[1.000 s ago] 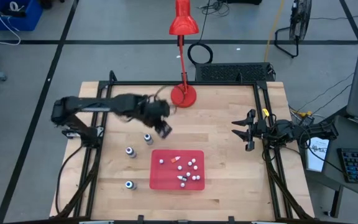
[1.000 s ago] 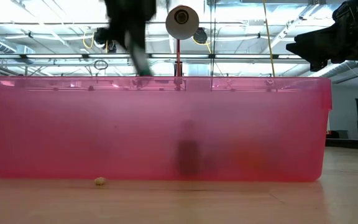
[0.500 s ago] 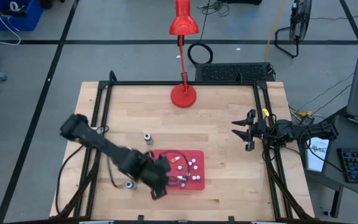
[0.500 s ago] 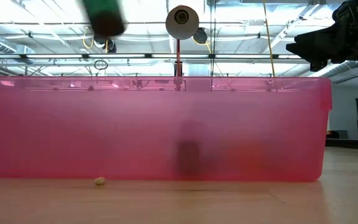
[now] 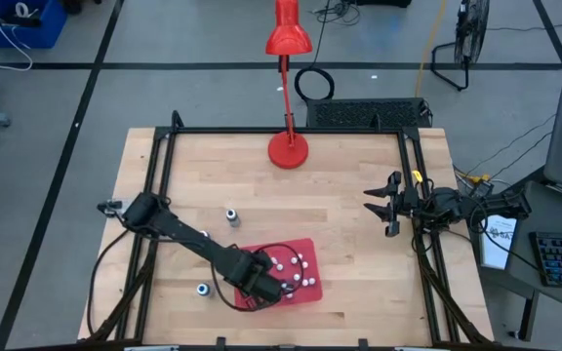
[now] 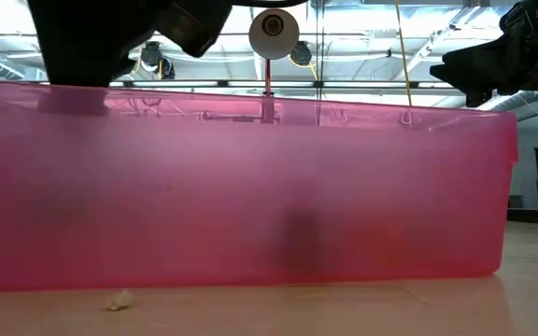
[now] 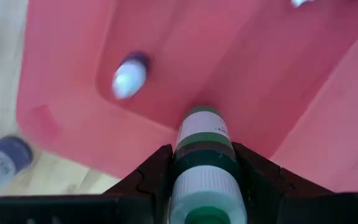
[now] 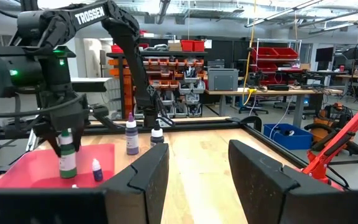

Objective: Pick & Place food coloring
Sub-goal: Put the big green food coloring bottle into the pink container, then put the big black food coloring bottle into the pink container

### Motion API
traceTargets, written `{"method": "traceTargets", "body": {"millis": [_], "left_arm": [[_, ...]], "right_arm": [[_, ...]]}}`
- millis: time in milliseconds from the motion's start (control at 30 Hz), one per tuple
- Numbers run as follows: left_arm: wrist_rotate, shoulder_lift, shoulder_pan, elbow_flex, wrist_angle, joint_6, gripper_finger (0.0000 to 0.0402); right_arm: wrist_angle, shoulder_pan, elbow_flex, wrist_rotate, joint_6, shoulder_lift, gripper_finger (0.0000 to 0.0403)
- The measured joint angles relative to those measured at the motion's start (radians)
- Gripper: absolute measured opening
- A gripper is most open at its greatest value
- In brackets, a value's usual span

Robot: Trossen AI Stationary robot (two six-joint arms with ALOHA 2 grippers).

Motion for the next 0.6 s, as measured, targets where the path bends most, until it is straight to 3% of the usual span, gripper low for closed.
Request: {"method": "traceTargets", "body": {"millis": [267, 467, 600], "left_arm": [[0.001, 0.001, 0.007, 0.0, 0.017, -0.071, 0.0152], [-0.007, 0.001, 0.006, 0.001, 0.055, -0.074, 0.0263], [-0.004, -0.002, 0.016, 0.001, 0.056, -0.071, 0.0313]], "right_arm": [[0.0, 0.0, 0.0, 0.0, 0.0, 0.0, 0.0155], [0.0, 0.0, 0.0, 0.0, 0.0, 0.0, 0.0155], [0.0, 0.0, 0.0, 0.0, 0.0, 0.0, 0.0155]]}}
